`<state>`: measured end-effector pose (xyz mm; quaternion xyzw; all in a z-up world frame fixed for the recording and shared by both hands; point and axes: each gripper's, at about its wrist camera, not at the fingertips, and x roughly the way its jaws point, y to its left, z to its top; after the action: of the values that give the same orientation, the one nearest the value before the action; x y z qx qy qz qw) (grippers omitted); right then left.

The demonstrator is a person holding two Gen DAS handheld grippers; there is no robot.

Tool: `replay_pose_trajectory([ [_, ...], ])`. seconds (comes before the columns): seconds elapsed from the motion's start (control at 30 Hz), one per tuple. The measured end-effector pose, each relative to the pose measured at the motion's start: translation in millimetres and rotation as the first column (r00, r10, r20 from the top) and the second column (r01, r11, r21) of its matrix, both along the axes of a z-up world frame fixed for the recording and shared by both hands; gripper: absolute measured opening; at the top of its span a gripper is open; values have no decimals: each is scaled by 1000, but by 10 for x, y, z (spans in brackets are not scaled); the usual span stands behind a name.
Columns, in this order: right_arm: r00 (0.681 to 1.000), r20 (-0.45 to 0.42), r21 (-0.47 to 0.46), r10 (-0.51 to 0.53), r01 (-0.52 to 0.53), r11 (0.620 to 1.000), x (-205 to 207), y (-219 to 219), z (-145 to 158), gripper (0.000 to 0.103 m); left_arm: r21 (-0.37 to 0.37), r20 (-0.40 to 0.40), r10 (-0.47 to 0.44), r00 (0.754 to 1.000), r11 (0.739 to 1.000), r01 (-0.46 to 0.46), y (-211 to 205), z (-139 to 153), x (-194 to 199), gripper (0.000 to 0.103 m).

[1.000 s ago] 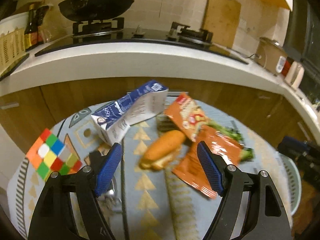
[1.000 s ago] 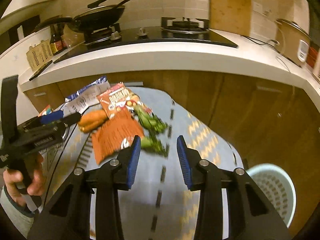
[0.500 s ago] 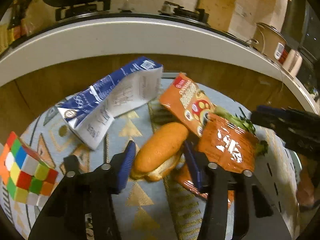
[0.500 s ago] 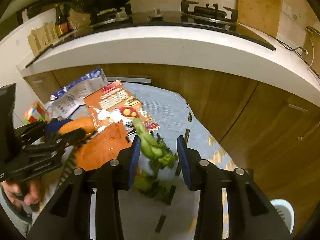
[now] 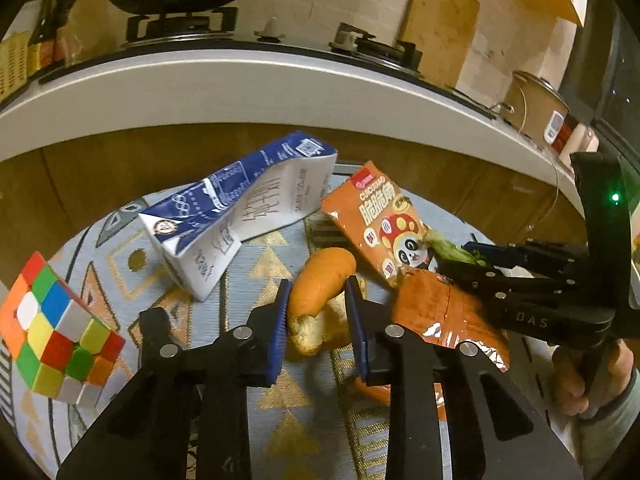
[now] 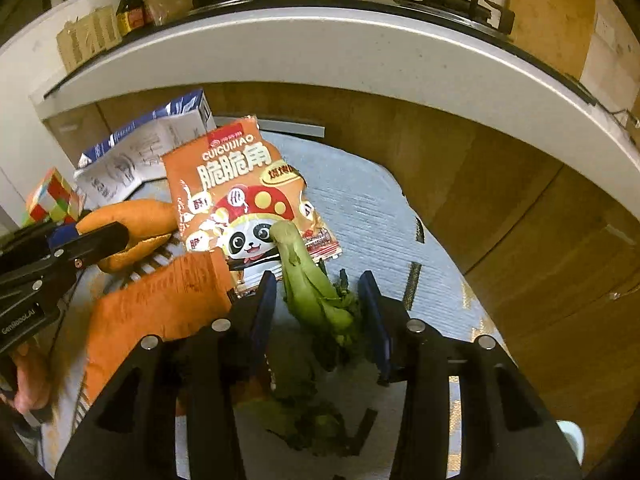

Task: Collect trash
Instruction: 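Grasp the bok choy with the right gripper while the left gripper grasps the bread roll, then carry bok choy and bread roll over the blue basket and release both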

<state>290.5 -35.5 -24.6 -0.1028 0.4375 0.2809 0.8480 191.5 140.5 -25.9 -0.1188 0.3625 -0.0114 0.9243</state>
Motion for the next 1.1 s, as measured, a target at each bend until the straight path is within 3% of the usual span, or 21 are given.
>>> replay_pose_trajectory([
  [0.1,1000,4,22,-14,14,1000,-26,-62,15,23,3,14,10,1000,1000,-10,6,15,-44,21],
  [0.17,999,21,32,-30,29,999,-76,-116,61,19,13,24,24,999,1000,-24,5,36,-54,21],
  [0.53,983,132,133,-128,111,985,-561,-674,587,19,-20,147,6,989,1000,-3,-162,455,-280,20],
  [0.73,963,190,175,-189,156,972,-972,-1044,845,19,42,211,-69,975,997,61,-591,769,-505,20],
  [1.1,918,262,235,-297,238,942,-1603,-1726,1225,19,56,275,-220,936,976,213,-1412,1128,-896,20],
])
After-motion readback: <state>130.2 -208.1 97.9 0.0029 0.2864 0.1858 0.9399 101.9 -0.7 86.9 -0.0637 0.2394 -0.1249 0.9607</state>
